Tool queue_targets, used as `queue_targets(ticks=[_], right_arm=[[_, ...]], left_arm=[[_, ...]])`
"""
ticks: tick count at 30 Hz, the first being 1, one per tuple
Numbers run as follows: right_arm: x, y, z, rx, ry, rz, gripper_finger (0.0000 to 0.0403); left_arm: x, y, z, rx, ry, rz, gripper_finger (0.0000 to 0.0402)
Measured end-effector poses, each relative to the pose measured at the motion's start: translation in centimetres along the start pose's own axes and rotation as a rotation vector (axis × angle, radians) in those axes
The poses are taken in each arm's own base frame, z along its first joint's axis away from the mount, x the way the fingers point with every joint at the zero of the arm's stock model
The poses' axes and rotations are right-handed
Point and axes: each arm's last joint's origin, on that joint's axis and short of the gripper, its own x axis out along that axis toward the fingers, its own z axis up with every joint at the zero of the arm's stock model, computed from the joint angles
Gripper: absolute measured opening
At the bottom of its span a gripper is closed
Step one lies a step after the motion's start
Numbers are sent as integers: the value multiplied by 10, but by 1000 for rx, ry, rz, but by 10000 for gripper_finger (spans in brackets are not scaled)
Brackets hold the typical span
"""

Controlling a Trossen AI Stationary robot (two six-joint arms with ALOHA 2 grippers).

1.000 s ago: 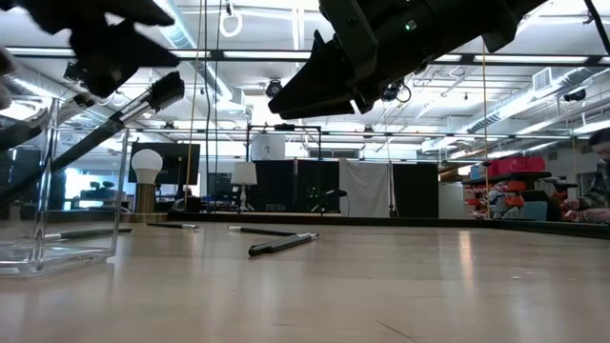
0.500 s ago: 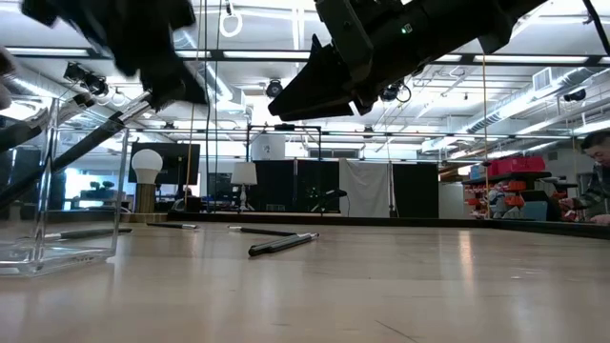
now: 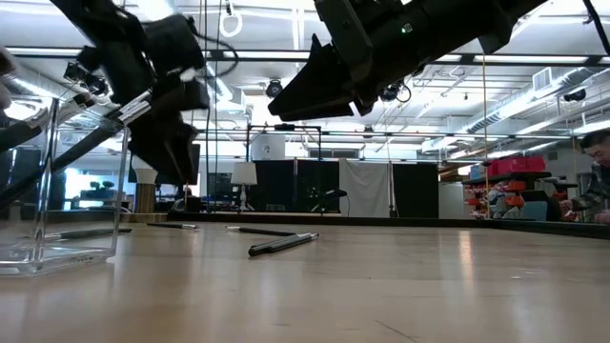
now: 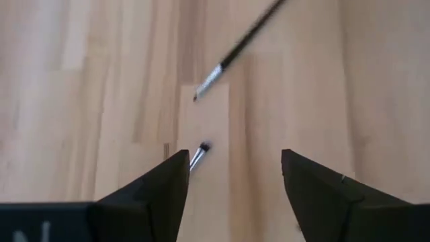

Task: Put items in baskets/containers
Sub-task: Put the black eyeshadow brush into the transparent organizer

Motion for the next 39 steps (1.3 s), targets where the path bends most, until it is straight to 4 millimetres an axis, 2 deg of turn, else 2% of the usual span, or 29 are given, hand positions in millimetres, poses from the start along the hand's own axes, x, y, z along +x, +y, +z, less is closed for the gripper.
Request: queue_targets(ticks=[6, 12, 17, 21, 25, 39], right_arm=[[0, 0, 0, 8, 0, 0, 150], [0, 0, 0, 9, 0, 0, 150], [0, 0, 0, 8, 0, 0, 150], [0, 0, 0, 8, 0, 0, 150], [0, 0, 0, 9, 0, 0, 150], [0, 0, -6, -13, 59, -7, 150]], left_arm=[[27, 17, -10, 98, 101, -23, 197], [47, 37, -19, 45, 146, 6, 159], [57, 45, -26, 27, 185, -6, 121], [63, 45, -28, 19, 194, -33, 74], [65, 45, -25, -65, 141, -57, 16], [68, 49, -13, -257, -4, -57, 6]])
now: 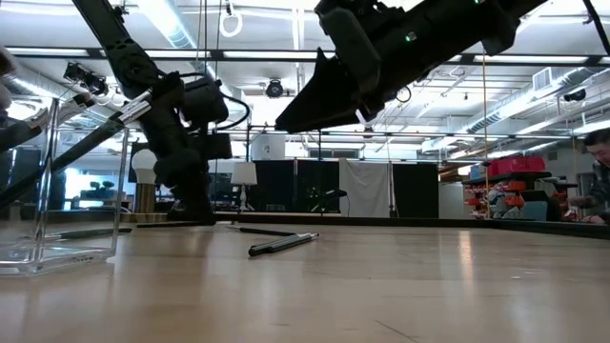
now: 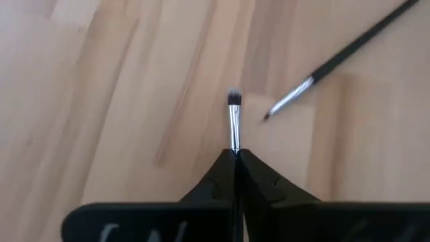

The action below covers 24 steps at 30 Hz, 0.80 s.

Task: Put items in baskets/containers
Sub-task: Put the black eyeshadow brush into the transparent organizer

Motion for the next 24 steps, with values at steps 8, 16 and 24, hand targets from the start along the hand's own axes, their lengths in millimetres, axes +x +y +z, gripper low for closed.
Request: queue_targets(ticks=[8, 16, 24], right_arm=[[0, -2, -10, 15, 33, -5, 150], [-3, -7, -37, 104, -19, 6, 150], [-3, -6, -38, 96, -4, 195, 150]], left_arm=[[0, -9, 13, -26, -125, -47, 0], [0, -24, 16, 18, -130, -76, 2], [-24, -63, 29, 78, -235, -4, 3]])
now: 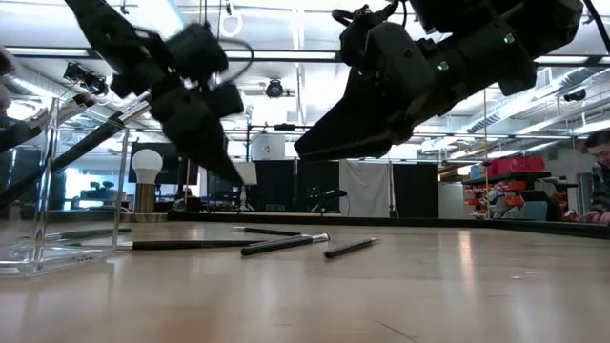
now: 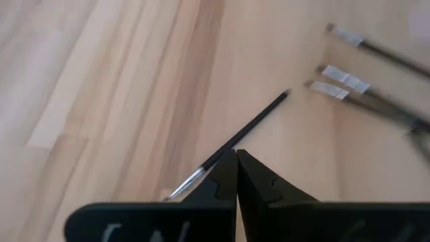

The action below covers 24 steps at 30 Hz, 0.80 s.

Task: Put items in baskets/containers
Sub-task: Put the black eyeshadow brush into the transparent organizer

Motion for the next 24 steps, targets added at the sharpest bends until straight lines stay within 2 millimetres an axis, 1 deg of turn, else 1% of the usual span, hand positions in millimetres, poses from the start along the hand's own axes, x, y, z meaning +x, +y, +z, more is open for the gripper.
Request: queue_targets(ticks=[5, 8, 12, 15, 19, 24], right_arm=[[5, -3, -1, -22, -9, 35, 153], [15, -2, -4, -27, -21, 68, 163], [36, 4, -6, -35, -9, 93, 183], [57, 9, -7, -34, 3, 129, 190], [83, 14, -14, -76, 36, 128, 192], [103, 17, -18, -107, 63, 122, 181]], left_arm=[[-18, -28, 11, -45, -88, -2, 1], [-27, -47, 13, -53, -123, -2, 2], [-33, -71, 11, -51, -146, 2, 3], [-37, -87, 8, -42, -159, 7, 4], [-42, -104, 4, -19, -165, -10, 4], [-47, -120, -1, 25, -171, -45, 4]])
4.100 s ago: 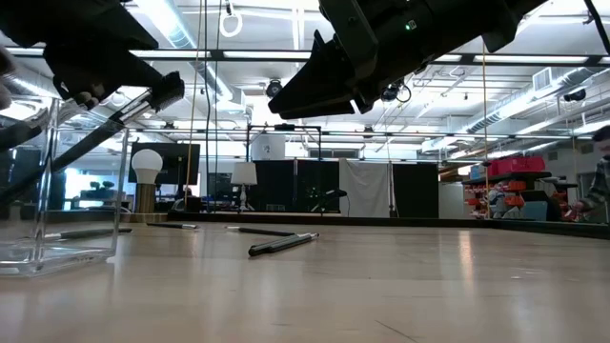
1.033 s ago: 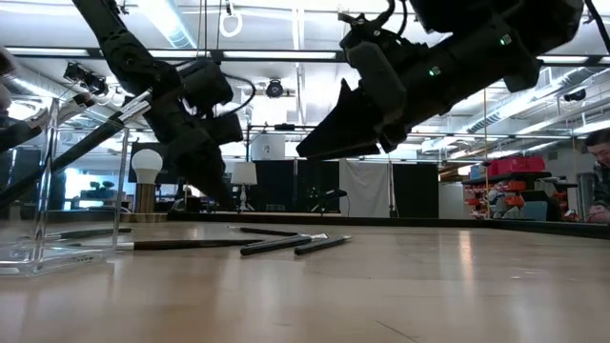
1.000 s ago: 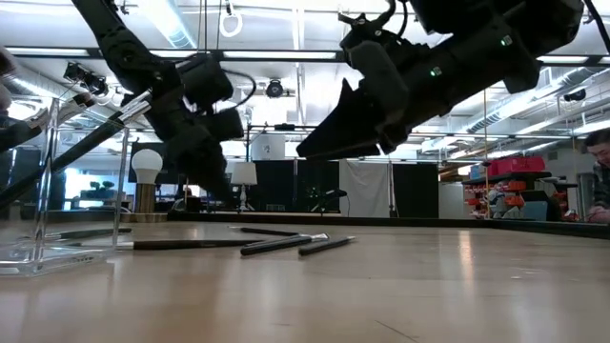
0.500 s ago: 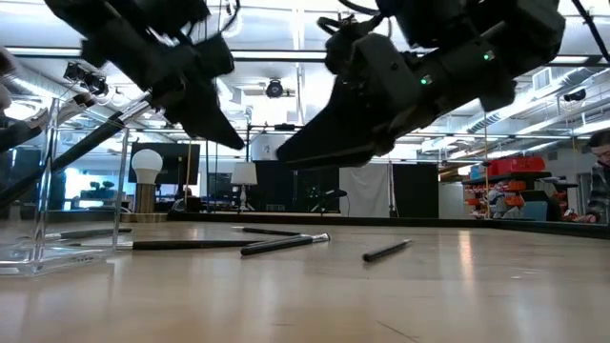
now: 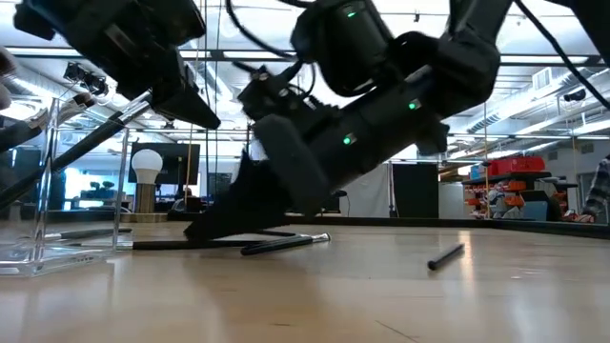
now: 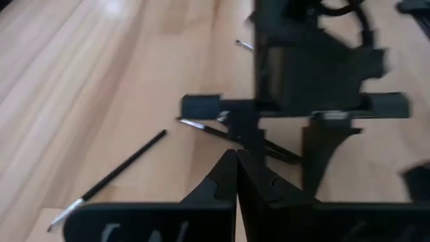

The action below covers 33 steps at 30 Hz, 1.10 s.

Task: Put items in baskets/containers
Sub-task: Put the black eyeshadow brush into the transparent organizer

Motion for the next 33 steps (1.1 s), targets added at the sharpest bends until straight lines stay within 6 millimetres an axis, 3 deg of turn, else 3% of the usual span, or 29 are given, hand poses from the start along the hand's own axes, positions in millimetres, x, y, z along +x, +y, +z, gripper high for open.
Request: queue_targets(ticks=[8, 17, 26, 33], right_arm=[[12, -8, 1, -18, 60, -22, 136], [13, -21, -2, -8, 106, -93, 12], [13, -46, -3, 133, 92, -246, 7], [-8, -51, -9, 172, 104, -386, 4]], left_arm=[[-5, -13, -3, 38, -8, -17, 5], [-6, -14, -4, 43, -12, 2, 5], [-6, -13, -7, 29, 15, -2, 5], [-6, -14, -9, 15, 32, 0, 5]])
